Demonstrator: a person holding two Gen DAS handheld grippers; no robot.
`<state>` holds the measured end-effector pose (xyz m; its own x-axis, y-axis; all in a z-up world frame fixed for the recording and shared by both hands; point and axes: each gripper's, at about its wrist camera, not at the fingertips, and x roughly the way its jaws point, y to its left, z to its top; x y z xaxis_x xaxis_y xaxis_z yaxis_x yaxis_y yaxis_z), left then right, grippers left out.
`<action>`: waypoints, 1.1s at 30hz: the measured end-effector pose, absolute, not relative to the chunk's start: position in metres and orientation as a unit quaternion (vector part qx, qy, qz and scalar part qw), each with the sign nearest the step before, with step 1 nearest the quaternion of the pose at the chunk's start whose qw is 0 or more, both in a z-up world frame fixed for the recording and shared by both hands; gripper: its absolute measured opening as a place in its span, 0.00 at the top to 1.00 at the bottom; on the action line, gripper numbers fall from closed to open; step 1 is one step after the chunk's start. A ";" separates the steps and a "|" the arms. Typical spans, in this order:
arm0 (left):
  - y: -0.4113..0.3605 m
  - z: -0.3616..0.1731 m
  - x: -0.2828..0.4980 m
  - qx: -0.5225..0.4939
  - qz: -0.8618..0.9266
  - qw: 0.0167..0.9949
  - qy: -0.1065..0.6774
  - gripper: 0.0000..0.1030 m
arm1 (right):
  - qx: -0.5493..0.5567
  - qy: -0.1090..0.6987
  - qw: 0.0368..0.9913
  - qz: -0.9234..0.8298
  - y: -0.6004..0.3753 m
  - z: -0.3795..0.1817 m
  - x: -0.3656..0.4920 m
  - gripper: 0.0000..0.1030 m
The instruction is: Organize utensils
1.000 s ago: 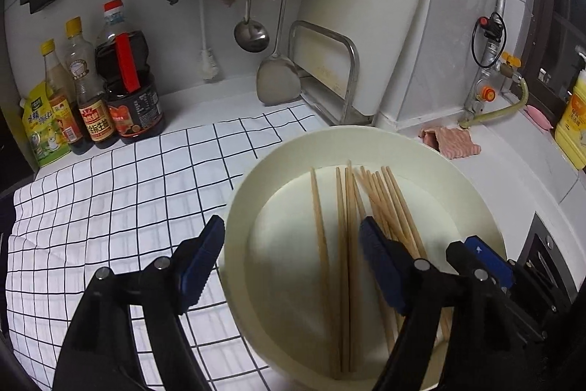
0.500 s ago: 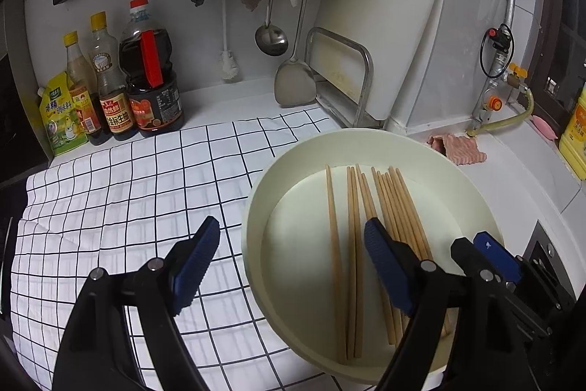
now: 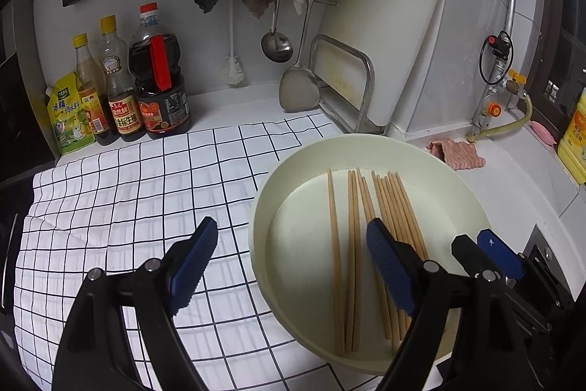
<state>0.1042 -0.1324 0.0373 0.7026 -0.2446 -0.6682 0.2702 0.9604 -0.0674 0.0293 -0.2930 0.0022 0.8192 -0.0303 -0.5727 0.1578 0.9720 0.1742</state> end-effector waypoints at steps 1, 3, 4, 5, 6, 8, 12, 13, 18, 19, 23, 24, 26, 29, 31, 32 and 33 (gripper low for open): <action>-0.131 0.038 0.104 0.016 -0.139 0.923 0.359 0.17 | 0.107 0.297 0.948 -0.049 -0.293 0.002 0.029 0.62; -0.130 0.038 0.104 0.013 -0.137 0.924 0.357 0.13 | 0.106 0.296 0.948 -0.047 -0.291 0.003 0.029 0.62; -0.130 0.038 0.103 0.013 -0.136 0.924 0.357 0.12 | 0.106 0.296 0.948 -0.047 -0.291 0.003 0.029 0.61; -0.129 0.038 0.103 0.013 -0.135 0.924 0.357 0.12 | 0.106 0.295 0.948 -0.046 -0.291 0.004 0.028 0.61; -0.129 0.038 0.103 0.014 -0.134 0.924 0.357 0.11 | 0.106 0.295 0.948 -0.046 -0.290 0.004 0.028 0.61; -0.129 0.039 0.102 0.015 -0.133 0.925 0.356 0.10 | 0.106 0.294 0.949 -0.045 -0.291 0.005 0.028 0.61; -0.128 0.038 0.101 0.015 -0.132 0.925 0.356 0.08 | 0.107 0.293 0.949 -0.046 -0.291 0.006 0.027 0.59; -0.128 0.038 0.102 0.015 -0.131 0.925 0.357 0.08 | 0.107 0.293 0.949 -0.046 -0.291 0.006 0.027 0.58; -0.126 0.038 0.101 0.015 -0.128 0.925 0.358 0.08 | 0.104 0.291 0.950 -0.047 -0.291 0.007 0.026 0.53; -0.126 0.038 0.101 0.014 -0.128 0.925 0.358 0.07 | 0.104 0.291 0.950 -0.047 -0.291 0.007 0.026 0.52; -0.124 0.039 0.101 0.010 -0.125 0.925 0.358 0.07 | 0.102 0.291 0.950 -0.048 -0.290 0.008 0.026 0.46; -0.123 0.039 0.102 0.008 -0.124 0.926 0.358 0.07 | 0.102 0.290 0.950 -0.048 -0.290 0.009 0.026 0.44; -0.122 0.039 0.102 0.007 -0.122 0.925 0.359 0.07 | 0.100 0.290 0.950 -0.049 -0.289 0.008 0.026 0.40; -0.120 0.039 0.103 0.003 -0.121 0.925 0.361 0.07 | 0.101 0.289 0.951 -0.049 -0.289 0.008 0.026 0.32; -0.119 0.039 0.103 0.003 -0.119 0.925 0.360 0.07 | 0.100 0.289 0.951 -0.051 -0.289 0.008 0.026 0.30; -0.119 0.039 0.103 0.002 -0.119 0.925 0.360 0.07 | 0.100 0.289 0.951 -0.052 -0.289 0.009 0.026 0.30; -0.118 0.040 0.103 0.001 -0.119 0.925 0.360 0.07 | 0.100 0.289 0.951 -0.053 -0.289 0.008 0.026 0.29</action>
<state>0.1027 -0.1184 0.0396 0.7123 -0.2203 -0.6664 0.2218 0.9715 -0.0840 0.0259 -0.2891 0.0083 0.8272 -0.0421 -0.5604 0.1582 0.9743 0.1603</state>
